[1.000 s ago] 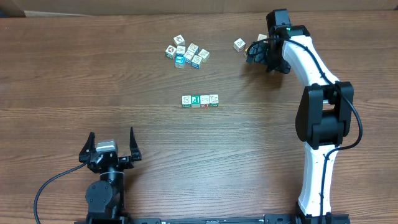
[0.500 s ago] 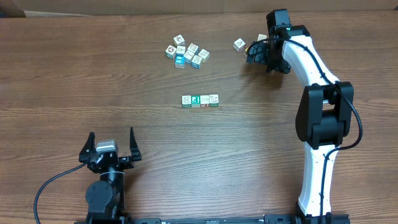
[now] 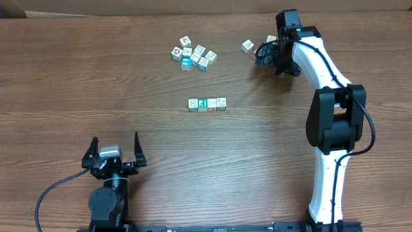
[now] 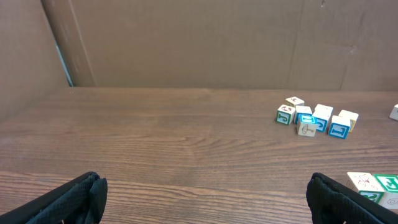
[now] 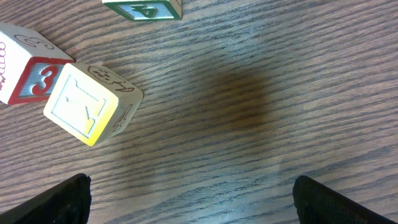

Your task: Form a horizontal line

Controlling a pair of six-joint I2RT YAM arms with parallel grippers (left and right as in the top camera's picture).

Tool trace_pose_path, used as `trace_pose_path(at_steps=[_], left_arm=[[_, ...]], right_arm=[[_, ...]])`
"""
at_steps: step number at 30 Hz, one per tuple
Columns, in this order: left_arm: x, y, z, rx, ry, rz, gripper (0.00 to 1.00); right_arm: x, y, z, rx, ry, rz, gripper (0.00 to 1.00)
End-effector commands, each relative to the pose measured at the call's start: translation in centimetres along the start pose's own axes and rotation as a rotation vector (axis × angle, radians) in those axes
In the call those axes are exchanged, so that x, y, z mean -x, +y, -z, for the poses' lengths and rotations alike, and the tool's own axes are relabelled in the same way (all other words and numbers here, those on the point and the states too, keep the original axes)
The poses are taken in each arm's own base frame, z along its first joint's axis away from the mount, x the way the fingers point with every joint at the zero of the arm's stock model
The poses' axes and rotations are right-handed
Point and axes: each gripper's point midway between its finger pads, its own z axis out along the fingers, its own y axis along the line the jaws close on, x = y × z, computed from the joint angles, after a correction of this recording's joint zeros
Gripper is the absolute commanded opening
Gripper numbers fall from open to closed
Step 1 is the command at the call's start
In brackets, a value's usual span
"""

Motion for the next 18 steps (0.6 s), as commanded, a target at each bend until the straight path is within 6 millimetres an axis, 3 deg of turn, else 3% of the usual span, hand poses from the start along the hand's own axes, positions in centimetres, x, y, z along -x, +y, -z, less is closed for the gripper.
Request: trace_pose_path(at_steps=[1,14,18], left_arm=[[0.1,0.0,0.0,-0.006,-0.008,-0.01,1.0],[0.1,0.0,0.0,-0.006,-0.008,-0.01,1.0],[0.1,0.0,0.0,-0.006,-0.008,-0.01,1.0]], right_arm=[[0.4,0.4,0.9,0.014,-0.019,0.0,1.0],[0.2,0.4,0.7,0.011,-0.013,0.0,1.0],[0.2,1.8,1.8,0.028,-0.032,0.024,1.0]])
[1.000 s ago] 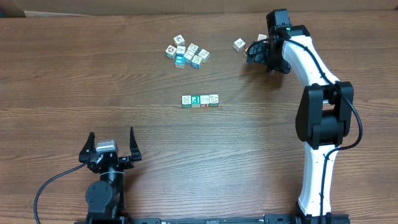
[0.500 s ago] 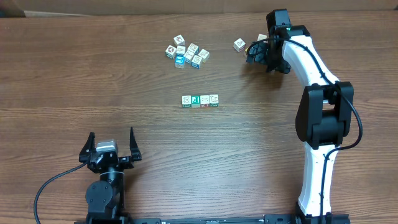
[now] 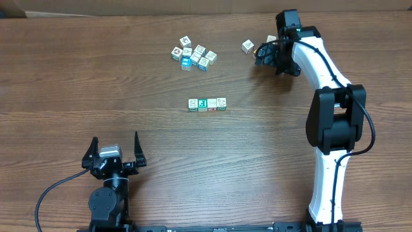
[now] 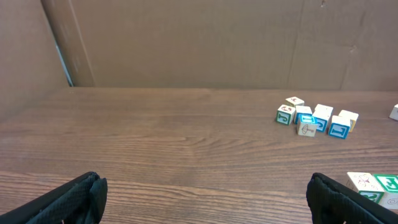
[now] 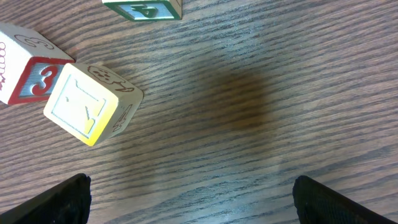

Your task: Form a horizontal line

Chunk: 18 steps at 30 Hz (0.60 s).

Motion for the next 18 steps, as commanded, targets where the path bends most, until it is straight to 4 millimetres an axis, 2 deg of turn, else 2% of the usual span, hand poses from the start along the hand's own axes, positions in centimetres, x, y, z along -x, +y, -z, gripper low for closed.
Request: trace_pose_path(at_steps=[1,5,8,12,18], left_arm=[[0.1,0.0,0.0,-0.006,-0.008,-0.01,1.0],[0.1,-0.1,0.0,-0.006,-0.008,-0.01,1.0],[0.1,0.0,0.0,-0.006,-0.008,-0.01,1.0],[0.1,-0.1,0.0,-0.006,-0.008,-0.01,1.0],[0.1,0.0,0.0,-0.006,-0.008,-0.01,1.0]], right_arm=[[0.2,2.3,2.3,0.035,-0.042,0.031,1.0],[0.1,5.1,5.5,0.077,-0.093,0.077,1.0],[0.5,6.7,9.1,0.118,-0.155,0.098,1.0],[1.6,7.1,14.3,0.164,-0.246,0.096,1.0],[2.9,6.2,22.0,0.221,-0.384,0.072,1.0]])
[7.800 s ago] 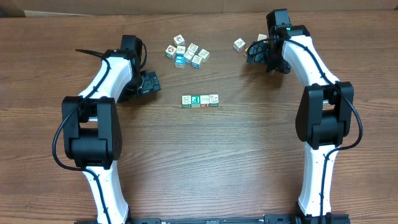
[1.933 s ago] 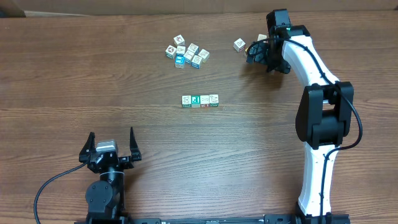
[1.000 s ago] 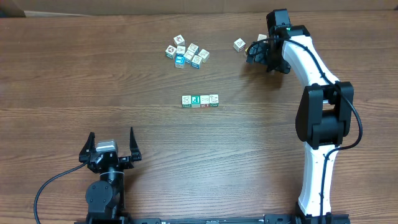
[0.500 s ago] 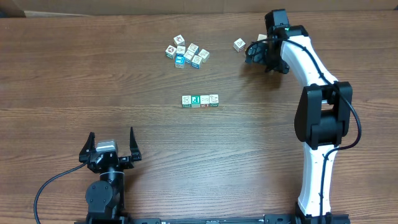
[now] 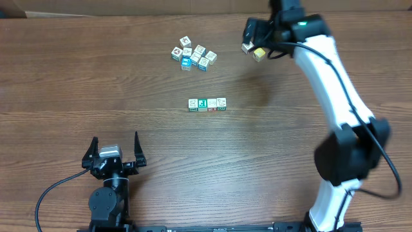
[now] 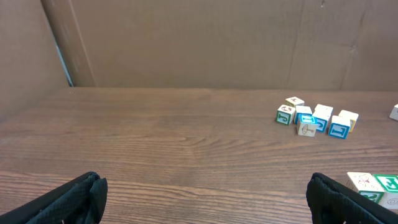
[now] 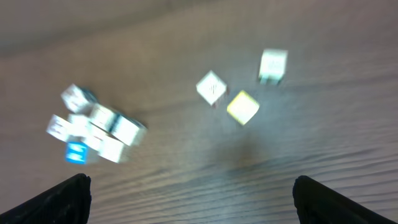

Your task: Form a horizontal line

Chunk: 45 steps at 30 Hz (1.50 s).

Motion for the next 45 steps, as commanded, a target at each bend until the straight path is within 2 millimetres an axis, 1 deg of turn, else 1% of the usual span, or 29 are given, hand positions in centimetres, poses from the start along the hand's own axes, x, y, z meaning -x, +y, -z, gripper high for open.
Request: trace_pose_path(at_steps=[1,5,8,10,17,19,21,23,25,28,30,33,36,43,44,45], left_arm=[[0.1,0.0,0.0,-0.006,-0.008,-0.01,1.0],[0.1,0.0,0.0,-0.006,-0.008,-0.01,1.0],[0.1,0.0,0.1,-0.006,-0.008,-0.01,1.0],[0.1,0.0,0.0,-0.006,-0.008,-0.01,1.0],[0.1,0.0,0.0,-0.006,-0.008,-0.01,1.0],[0.1,0.0,0.0,-0.006,-0.008,-0.01,0.99],[0.1,0.0,0.1,-0.006,-0.008,-0.01,0.99],[0.1,0.0,0.0,-0.006,-0.008,-0.01,1.0],[0.1,0.0,0.0,-0.006,-0.008,-0.01,1.0],[0.1,0.0,0.0,-0.006,-0.008,-0.01,1.0],[0.1,0.0,0.1,-0.006,-0.008,-0.01,1.0],[0.1,0.0,0.0,-0.006,-0.008,-0.01,1.0],[0.1,0.0,0.0,-0.006,-0.008,-0.01,1.0],[0.1,0.0,0.0,-0.006,-0.008,-0.01,1.0],[0.1,0.0,0.0,-0.006,-0.008,-0.01,1.0],[0.1,0.0,0.1,-0.006,-0.008,-0.01,1.0]], right_arm=[[2.6,-0.1,5.2,0.031,-0.109,-0.019,1.0],[3.9,0.5,9.9,0.067,-0.196,-0.02,1.0],[4.5,0.9,13.1,0.094,-0.255,-0.018,1.0],[4.8,1.1,15.4,0.112,-0.296,-0.017,1.0],[5.2,1.3,22.3,0.164,-0.418,-0.017,1.0],[5.2,1.3,24.0,0.177,-0.448,-0.017,1.0],[4.7,1.1,25.7,0.184,-0.463,-0.017,1.0],[3.9,0.4,27.3,0.163,-0.474,-0.007,1.0],[2.5,-0.4,28.2,0.132,-0.45,0.013,1.0],[-0.4,-1.7,28.8,0.091,-0.378,0.05,1.0],[-2.3,-2.7,28.5,0.063,-0.343,0.073,1.0],[-5.2,-4.4,27.2,0.02,-0.308,0.088,1.0],[-8.6,-5.8,25.5,0.012,-0.276,0.083,1.0],[-17.5,-9.4,21.7,-0.021,-0.167,0.086,1.0],[-18.6,-9.8,21.2,-0.025,-0.156,0.087,1.0],[-19.3,-10.1,20.9,-0.027,-0.149,0.087,1.0]])
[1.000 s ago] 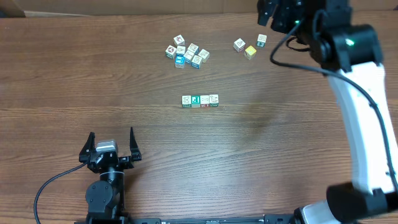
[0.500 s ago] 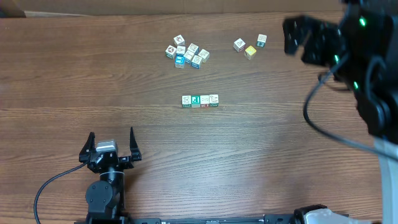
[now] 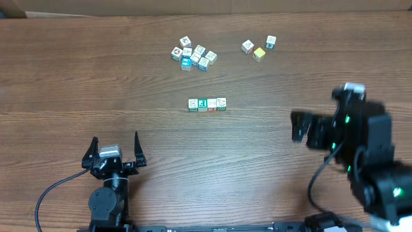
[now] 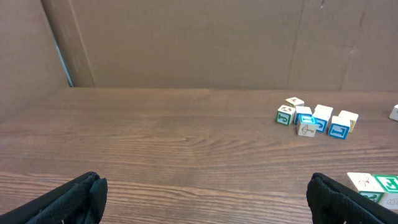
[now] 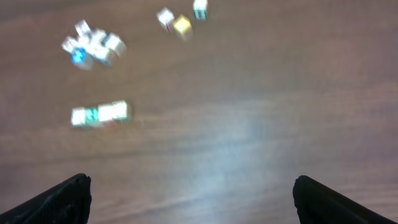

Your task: Form a horizontal line

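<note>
A short row of small lettered cubes lies side by side at mid-table; it shows blurred in the right wrist view. A loose cluster of cubes sits further back, with three separate cubes, one of them yellow, at the back right. My right gripper hangs open and empty high over the right side of the table, well clear of every cube. My left gripper rests open near the front left, empty.
The wooden table stretches wide to the left of the cubes. A brown cardboard wall stands along the far edge. The left arm's base sits at the front left.
My right arm has pulled back from the rear right, near the three loose cubes, to the right front of the table, gripper still open and empty. The cubes and left gripper are unchanged.
At first my right gripper was low over the table beside the yellow cube and its neighbours at the back right, open. It then stood raised above those cubes. Now it is far back toward its base, and all the cubes lie where they were.
</note>
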Controlling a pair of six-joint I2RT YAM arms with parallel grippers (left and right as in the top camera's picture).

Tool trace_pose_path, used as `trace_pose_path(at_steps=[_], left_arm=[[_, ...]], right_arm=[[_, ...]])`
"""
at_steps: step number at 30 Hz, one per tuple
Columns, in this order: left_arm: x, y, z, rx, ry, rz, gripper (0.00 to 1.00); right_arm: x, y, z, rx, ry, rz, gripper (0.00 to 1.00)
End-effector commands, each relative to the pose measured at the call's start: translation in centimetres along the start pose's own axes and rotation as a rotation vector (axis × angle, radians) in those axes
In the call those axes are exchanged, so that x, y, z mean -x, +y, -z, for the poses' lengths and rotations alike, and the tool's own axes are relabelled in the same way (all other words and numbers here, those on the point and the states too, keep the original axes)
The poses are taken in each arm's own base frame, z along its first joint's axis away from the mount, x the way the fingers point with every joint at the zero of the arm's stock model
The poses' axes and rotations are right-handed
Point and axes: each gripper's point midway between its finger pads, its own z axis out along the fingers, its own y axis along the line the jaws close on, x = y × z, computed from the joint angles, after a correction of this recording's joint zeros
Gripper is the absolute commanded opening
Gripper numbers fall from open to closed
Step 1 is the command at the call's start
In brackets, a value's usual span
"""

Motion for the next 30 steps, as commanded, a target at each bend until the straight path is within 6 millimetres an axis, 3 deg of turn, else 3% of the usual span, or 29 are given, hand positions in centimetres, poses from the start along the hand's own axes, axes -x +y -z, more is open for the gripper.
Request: trace_pose_path(at_steps=[1,6,13,23,30], left_arm=[[0.1,0.0,0.0,-0.006,-0.007,-0.011,0.99],[0.1,0.0,0.0,-0.006,-0.007,-0.011,1.0],[0.1,0.0,0.0,-0.006,-0.007,-0.011,1.0],[0.1,0.0,0.0,-0.006,-0.007,-0.011,1.0],[0.1,0.0,0.0,-0.006,-0.007,-0.011,0.99]], right_arm=[[-2.6,-0.9,-0.4,-0.007,-0.002,0.01,1.0],[-6.4,-2.0,-2.0,-0.013,0.015,0.011,1.0],[-8.2,-2.4,-4.2,0.017,-0.065,0.006,1.0],[-7.7,-1.8,-5.5,0.11,-0.295,0.001,1.0],[-4.7,0.7,-4.8,0.238,-0.553,0.141,1.0]])
